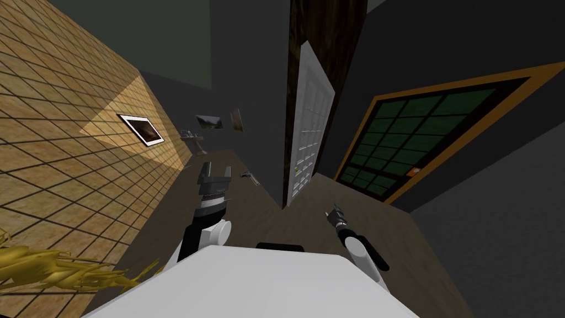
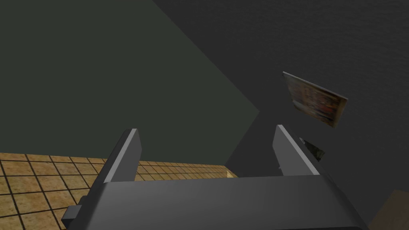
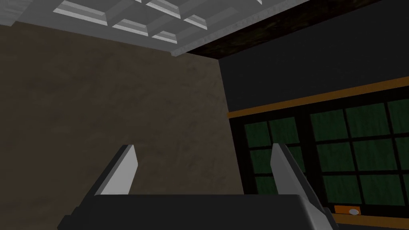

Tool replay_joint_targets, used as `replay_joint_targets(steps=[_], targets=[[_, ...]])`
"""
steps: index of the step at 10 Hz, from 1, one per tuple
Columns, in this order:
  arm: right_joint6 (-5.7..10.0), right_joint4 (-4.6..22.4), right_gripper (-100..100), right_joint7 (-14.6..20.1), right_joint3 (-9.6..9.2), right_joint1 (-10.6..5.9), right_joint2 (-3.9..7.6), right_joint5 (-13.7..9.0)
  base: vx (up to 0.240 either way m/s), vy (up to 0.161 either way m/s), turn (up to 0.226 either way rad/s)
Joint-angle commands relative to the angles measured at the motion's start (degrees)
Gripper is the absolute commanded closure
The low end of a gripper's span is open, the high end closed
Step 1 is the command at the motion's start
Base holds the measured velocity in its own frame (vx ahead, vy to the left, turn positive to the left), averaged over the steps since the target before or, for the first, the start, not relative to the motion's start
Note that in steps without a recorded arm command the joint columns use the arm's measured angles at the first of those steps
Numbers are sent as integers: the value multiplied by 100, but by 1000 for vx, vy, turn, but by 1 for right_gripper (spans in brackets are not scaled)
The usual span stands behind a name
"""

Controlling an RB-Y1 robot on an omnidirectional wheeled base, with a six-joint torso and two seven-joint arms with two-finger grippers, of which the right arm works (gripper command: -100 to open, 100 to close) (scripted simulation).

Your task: Push the door open

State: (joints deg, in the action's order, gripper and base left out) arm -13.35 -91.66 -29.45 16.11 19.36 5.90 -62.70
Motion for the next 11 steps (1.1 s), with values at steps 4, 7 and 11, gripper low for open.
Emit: replay_joint_targets(steps=[4,7,11], targets=[[-439,345,-100,-200,121,-94,25,-570,71,-62,119],[-782,613,-100,-365,214,-157,20,-1023,55,-52,128],[-1233,966,-100,-583,336,-241,5,-1621,64,-75,139]])
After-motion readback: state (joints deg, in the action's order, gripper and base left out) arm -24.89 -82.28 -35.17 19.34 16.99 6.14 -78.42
